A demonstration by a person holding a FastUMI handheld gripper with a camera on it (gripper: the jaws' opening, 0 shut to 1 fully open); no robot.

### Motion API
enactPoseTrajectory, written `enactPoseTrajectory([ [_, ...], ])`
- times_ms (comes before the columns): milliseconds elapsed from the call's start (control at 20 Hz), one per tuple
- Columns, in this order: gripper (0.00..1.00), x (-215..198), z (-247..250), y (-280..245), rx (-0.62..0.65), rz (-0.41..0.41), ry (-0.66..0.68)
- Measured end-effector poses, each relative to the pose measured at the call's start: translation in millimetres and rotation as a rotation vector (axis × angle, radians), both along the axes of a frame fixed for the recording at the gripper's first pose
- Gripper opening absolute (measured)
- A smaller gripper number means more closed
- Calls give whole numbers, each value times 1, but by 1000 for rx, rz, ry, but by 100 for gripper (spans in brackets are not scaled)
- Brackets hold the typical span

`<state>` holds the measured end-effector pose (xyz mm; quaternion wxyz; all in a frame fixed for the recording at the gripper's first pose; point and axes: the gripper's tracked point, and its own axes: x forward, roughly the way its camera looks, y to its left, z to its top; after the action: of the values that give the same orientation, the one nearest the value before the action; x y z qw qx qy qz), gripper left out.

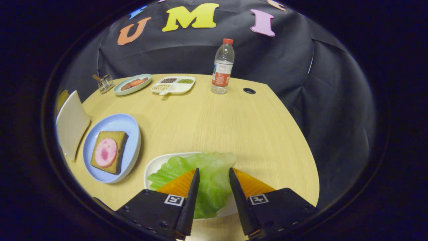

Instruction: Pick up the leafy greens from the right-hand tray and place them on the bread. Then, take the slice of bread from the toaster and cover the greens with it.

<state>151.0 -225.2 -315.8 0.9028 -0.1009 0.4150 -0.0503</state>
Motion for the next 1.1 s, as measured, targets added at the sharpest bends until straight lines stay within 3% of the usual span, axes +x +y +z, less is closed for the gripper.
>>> enactPoseTrajectory([
  [150,77,0,-6,2,-59,26,3],
  [350,72,0,-8,2,-54,13,13],
  [500,60,1,-7,-14,-70,-37,5],
  [600,42,1,-4,-28,-108,-71,-8],
  [650,24,0,-5,-27,-103,-72,-7],
  [700,23,2,-2,-35,-140,-84,-21],
  [800,1,-2,1,-40,-116,-141,-25],
  [950,0,-2,17,-35,-20,-178,-76],
  [1100,1,-3,46,-29,9,-161,-139],
])
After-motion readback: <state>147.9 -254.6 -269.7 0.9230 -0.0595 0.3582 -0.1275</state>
